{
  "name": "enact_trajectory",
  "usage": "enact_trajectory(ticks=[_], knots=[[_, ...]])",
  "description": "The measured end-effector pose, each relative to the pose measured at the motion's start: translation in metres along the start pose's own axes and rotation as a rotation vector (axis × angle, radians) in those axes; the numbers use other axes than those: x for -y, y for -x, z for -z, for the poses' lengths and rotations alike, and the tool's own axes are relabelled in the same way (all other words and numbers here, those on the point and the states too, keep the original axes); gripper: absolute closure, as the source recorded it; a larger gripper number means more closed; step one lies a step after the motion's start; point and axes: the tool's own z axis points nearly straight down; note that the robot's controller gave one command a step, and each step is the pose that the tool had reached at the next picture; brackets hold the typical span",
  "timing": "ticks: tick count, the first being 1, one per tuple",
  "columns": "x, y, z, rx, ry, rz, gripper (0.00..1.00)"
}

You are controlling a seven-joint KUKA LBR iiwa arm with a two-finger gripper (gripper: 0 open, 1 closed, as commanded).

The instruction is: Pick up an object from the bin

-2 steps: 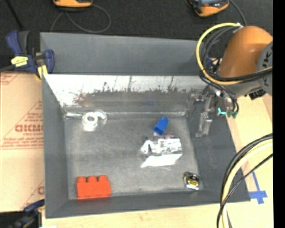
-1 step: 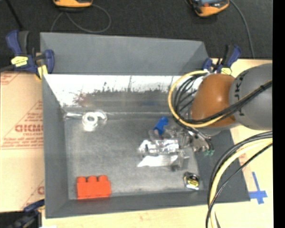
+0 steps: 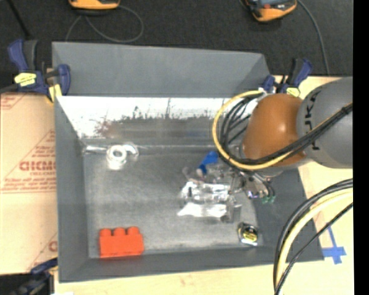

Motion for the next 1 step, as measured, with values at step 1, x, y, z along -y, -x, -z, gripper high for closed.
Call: enact_trajectory(ticks=[1], knots=[[0.0010,-0.0040,-0.0018,-0.005,0.004,-0.055,0.00]])
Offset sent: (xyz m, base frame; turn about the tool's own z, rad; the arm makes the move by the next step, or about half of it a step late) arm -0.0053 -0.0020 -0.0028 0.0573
